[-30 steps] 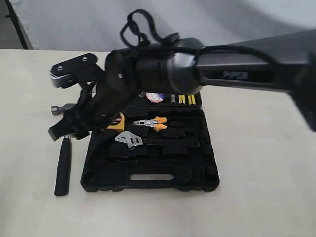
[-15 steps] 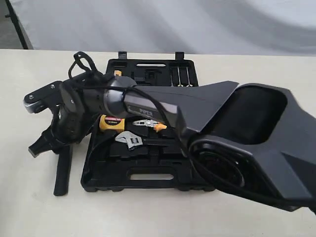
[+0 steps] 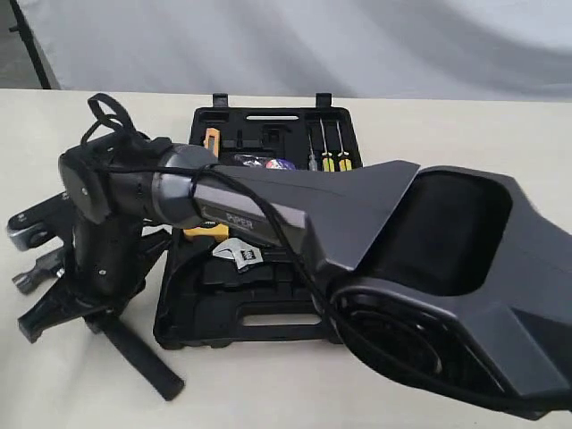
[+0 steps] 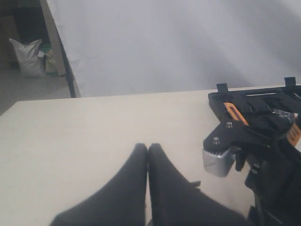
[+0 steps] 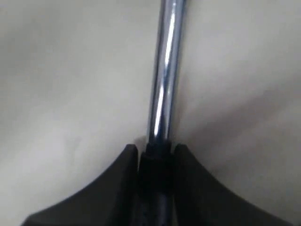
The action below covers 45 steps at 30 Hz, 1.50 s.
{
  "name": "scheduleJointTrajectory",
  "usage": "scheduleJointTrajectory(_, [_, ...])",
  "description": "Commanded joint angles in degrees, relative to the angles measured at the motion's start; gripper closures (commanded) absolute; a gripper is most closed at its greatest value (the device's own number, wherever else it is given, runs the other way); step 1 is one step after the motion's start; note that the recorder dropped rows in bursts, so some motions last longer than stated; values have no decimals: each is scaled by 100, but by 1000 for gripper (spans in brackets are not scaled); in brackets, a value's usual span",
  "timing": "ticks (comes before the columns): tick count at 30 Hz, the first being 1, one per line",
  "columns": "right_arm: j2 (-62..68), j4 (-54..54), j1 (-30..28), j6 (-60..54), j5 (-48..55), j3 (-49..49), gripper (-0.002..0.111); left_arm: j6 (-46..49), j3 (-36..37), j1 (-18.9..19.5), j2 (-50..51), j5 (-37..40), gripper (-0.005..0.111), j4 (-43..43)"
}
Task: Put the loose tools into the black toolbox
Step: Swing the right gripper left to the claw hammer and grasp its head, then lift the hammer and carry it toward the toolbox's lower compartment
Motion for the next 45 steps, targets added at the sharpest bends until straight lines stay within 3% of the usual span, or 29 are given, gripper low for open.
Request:
scheduleJointTrajectory(1, [-173,151,71,-112,752,48,109,-59,53,19,-46,-97,105,-78])
scheduleJointTrajectory(11, [-925,153,215,-232,667,1536,109,-59,53,19,-46,-97,105,-78])
scheduleJointTrajectory(17, [-1077,-65,253,36,749,1793,108,-59,53,19,-46,-97,105,-78])
scheduleJointTrajectory(19, [-1049,-474,329,232,749,1793,93,-59,53,19,-46,-97,105,-78])
scheduleJointTrajectory(22, [-1096,-452,386,185,838,1716,51,-59,53,19,-46,-97,105,-78])
scheduleJointTrajectory(24, [-1096,-400,386,75,764,1454,41,-59,53,19,-46,-97,105,-78])
scheduleJointTrajectory(26, [-1086,-411,386,75,399,1208,41,-59,53,19,-46,-97,105,-78])
scheduleJointTrajectory(29, [-1073,-750,386,-74,-380,1185,41,-59,53,19,-46,-97,105,-78])
scheduleJointTrajectory(36, [-597,-999,371,-117,-956,1185,41,-59,53,19,-46,-97,105,-78])
scheduleJointTrajectory(38, [-549,-955,371,-230,-1070,1185,50,-59,53,19,-46,-97,105,-78])
scheduleJointTrajectory(40, [-549,-855,383,-268,-1046,1185,78,-59,53,19,-46,-97,105,-78])
scheduleJointTrajectory(41, [-574,-774,392,-268,-987,1185,99,-59,53,19,-46,-97,105,-78])
scheduleJointTrajectory(42, [-607,-709,392,-268,-957,1185,109,-59,53,19,-46,-97,105,-78])
scheduleJointTrajectory(45, [-868,-667,392,-255,-289,1130,108,-59,53,19,-46,-97,105,-78])
